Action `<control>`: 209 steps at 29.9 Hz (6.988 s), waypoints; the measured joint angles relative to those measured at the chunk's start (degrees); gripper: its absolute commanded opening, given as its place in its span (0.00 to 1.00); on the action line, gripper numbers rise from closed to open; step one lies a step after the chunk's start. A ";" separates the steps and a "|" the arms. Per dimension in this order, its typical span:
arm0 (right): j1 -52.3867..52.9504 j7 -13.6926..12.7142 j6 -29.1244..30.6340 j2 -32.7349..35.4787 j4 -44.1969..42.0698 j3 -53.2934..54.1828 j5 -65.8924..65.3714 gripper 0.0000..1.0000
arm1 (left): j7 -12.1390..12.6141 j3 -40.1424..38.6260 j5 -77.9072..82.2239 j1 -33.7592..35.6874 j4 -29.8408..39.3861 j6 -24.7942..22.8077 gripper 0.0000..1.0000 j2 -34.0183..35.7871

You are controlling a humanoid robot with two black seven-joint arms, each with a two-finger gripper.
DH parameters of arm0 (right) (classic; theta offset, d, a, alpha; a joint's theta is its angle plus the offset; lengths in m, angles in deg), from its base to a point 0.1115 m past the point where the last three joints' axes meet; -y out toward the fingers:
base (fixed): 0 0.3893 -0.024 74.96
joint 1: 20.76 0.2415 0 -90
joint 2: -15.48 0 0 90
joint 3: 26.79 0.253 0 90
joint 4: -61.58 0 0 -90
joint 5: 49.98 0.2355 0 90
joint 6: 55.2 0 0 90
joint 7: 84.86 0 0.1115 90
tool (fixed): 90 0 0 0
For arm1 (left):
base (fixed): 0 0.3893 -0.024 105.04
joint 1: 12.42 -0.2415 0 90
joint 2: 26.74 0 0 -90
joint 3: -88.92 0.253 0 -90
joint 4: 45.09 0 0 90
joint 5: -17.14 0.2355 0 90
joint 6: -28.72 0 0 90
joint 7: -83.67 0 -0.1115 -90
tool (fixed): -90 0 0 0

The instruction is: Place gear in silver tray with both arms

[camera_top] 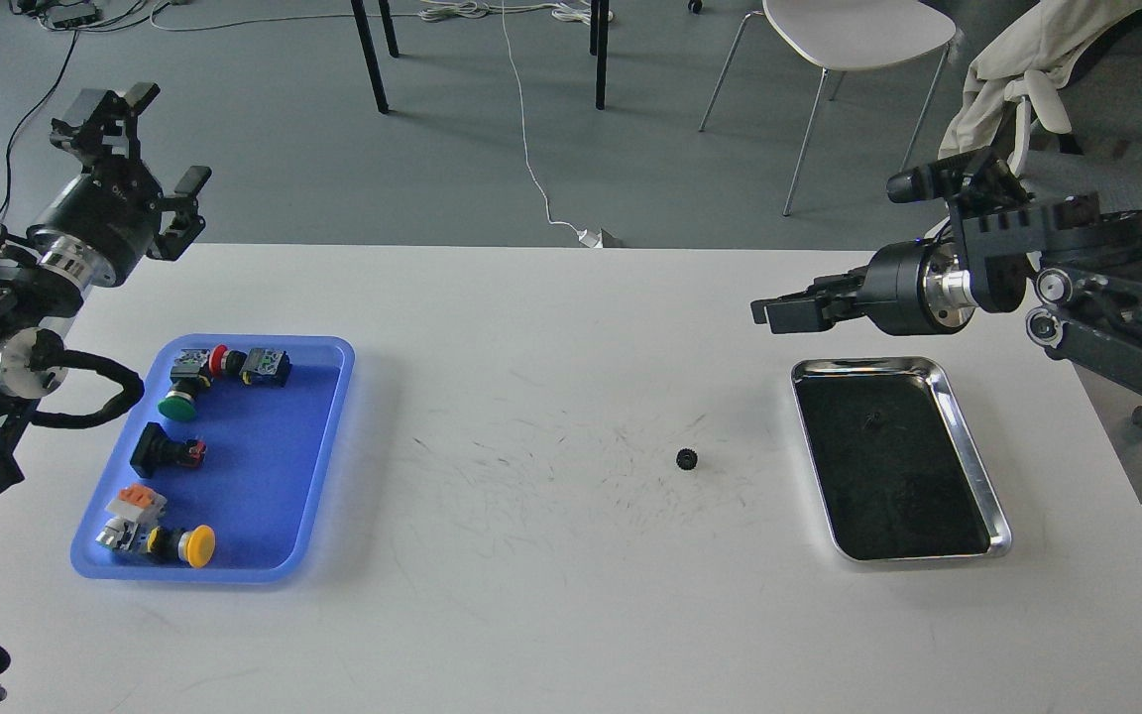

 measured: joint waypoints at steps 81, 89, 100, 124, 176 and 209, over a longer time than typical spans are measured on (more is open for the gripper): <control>2.42 8.69 0.38 -23.80 -10.38 -22.28 -11.60 0.30 | 0.00 -4.22 -4.84 -0.42 -2.48 0.00 0.99 0.33; 2.48 8.69 0.38 -23.81 -10.64 -22.26 -11.60 0.18 | 0.00 -4.21 -4.81 -0.47 -2.48 0.00 0.99 0.37; 2.75 8.61 0.45 -23.73 -10.78 -22.29 -11.63 0.05 | 0.00 -4.13 -4.79 -0.47 -2.47 0.00 0.99 0.52; 9.47 12.50 1.64 1.91 -0.87 -21.34 -9.77 0.03 | -0.01 -3.52 -4.70 -1.73 -2.48 0.00 0.99 -0.56; 1.09 12.90 0.11 4.78 -3.78 -24.61 -11.98 0.29 | 0.00 -3.51 -4.62 -1.83 -2.48 0.00 0.99 0.18; -3.91 12.42 -6.72 7.53 -15.20 1.71 18.70 0.87 | 0.00 -3.60 -4.54 -4.36 -2.40 -0.01 0.99 0.76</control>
